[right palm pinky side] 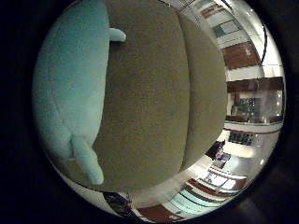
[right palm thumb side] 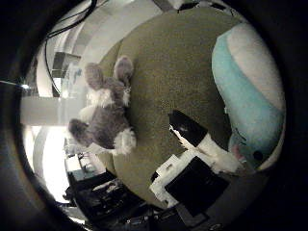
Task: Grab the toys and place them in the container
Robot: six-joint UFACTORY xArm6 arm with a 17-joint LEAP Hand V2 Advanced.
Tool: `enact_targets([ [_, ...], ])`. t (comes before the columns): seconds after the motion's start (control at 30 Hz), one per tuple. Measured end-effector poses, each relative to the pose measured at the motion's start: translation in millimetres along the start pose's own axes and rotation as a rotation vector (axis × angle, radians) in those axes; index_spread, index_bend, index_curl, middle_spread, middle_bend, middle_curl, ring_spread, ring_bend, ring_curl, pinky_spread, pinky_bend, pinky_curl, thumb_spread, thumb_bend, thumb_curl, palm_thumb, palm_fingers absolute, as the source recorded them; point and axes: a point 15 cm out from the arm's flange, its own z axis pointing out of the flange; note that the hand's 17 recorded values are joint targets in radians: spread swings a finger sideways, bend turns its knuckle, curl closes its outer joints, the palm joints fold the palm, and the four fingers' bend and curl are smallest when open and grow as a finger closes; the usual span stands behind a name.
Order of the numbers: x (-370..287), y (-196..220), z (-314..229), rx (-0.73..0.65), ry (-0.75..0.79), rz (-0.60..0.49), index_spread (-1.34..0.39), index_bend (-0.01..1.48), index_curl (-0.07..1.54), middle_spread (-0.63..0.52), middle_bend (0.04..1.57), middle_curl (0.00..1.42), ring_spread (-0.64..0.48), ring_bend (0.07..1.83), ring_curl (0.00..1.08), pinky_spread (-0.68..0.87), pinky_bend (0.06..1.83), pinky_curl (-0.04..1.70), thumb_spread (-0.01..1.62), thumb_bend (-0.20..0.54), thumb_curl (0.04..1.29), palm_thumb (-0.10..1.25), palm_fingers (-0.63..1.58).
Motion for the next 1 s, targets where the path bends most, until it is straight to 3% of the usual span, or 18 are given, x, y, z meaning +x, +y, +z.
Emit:
enact_targets([
  [0.43,-6,5,9,-0.013,-0.009,0.004,-0.38,0.17,0.32,-0.01,0.19,0.31,0.12,0.32,0.25,0.39,0.51,0.03,1.08,-0.022,0.37,0.67,0.35],
  [0.53,-6,5,9,-0.013,-0.009,0.005,-0.38,0.18,0.32,-0.02,0.20,0.31,0.08,0.36,0.25,0.38,0.54,0.02,1.08,-0.022,0.37,0.67,0.41],
  [0.67,-4,5,7,-0.010,-0.007,0.006,-0.40,0.19,0.32,-0.11,0.28,0.34,-0.05,0.49,0.26,0.35,0.56,-0.01,1.07,-0.022,0.37,0.67,0.64],
  [0.83,0,6,6,-0.010,-0.005,0.007,-0.42,0.18,0.33,-0.23,0.46,0.41,-0.21,0.66,0.31,0.05,0.72,-0.01,1.07,-0.022,0.37,0.67,1.01],
  [0.87,1,7,6,-0.010,-0.005,0.009,-0.42,0.20,0.36,-0.25,0.51,0.45,-0.25,0.74,0.35,-0.10,0.84,0.02,1.07,-0.022,0.38,0.67,1.16],
  [1.0,5,8,4,-0.007,-0.002,0.011,-0.44,0.39,0.48,-0.25,0.74,0.57,-0.27,0.93,0.45,-0.32,1.10,0.13,1.06,-0.018,0.38,0.72,1.27],
])
